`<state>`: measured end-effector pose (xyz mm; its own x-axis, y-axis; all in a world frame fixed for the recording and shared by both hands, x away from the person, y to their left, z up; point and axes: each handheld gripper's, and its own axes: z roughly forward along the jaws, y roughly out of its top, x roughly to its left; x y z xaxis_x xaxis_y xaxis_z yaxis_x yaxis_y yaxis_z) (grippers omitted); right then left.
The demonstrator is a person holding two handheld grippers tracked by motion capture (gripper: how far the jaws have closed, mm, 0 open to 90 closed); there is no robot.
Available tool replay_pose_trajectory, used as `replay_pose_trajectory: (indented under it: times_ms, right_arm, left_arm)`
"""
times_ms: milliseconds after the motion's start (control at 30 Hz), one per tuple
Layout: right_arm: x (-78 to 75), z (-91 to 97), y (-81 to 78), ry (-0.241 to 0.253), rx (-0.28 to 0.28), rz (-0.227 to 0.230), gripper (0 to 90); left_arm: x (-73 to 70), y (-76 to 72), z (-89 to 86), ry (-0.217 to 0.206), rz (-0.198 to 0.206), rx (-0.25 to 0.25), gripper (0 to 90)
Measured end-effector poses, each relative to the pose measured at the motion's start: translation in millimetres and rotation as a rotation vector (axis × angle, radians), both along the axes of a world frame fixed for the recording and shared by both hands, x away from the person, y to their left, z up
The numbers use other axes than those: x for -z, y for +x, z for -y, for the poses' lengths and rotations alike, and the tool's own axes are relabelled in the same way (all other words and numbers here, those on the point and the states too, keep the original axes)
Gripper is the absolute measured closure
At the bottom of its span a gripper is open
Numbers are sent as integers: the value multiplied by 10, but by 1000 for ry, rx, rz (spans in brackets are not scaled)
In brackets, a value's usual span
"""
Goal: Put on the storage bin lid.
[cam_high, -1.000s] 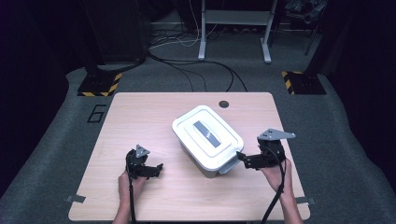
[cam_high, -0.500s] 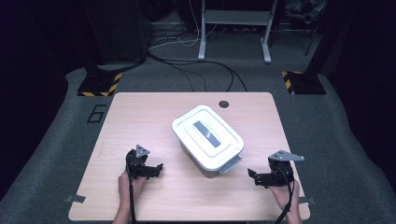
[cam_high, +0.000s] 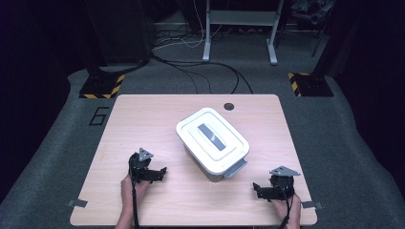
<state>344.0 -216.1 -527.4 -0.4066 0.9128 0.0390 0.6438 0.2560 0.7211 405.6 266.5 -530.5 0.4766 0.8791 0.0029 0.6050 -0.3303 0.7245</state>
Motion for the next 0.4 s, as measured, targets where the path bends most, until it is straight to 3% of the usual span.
replay_pose_trajectory:
  times_ms: [167, 400]
  right_arm:
    - [21, -50, 17, -40, 13, 9, 0]
    - [23, -58, 16, -40, 19, 8, 0]
  left_arm:
    - [0, -1, -1, 1, 0, 1, 15]
    - [0, -2, -1, 2, 0, 1, 15]
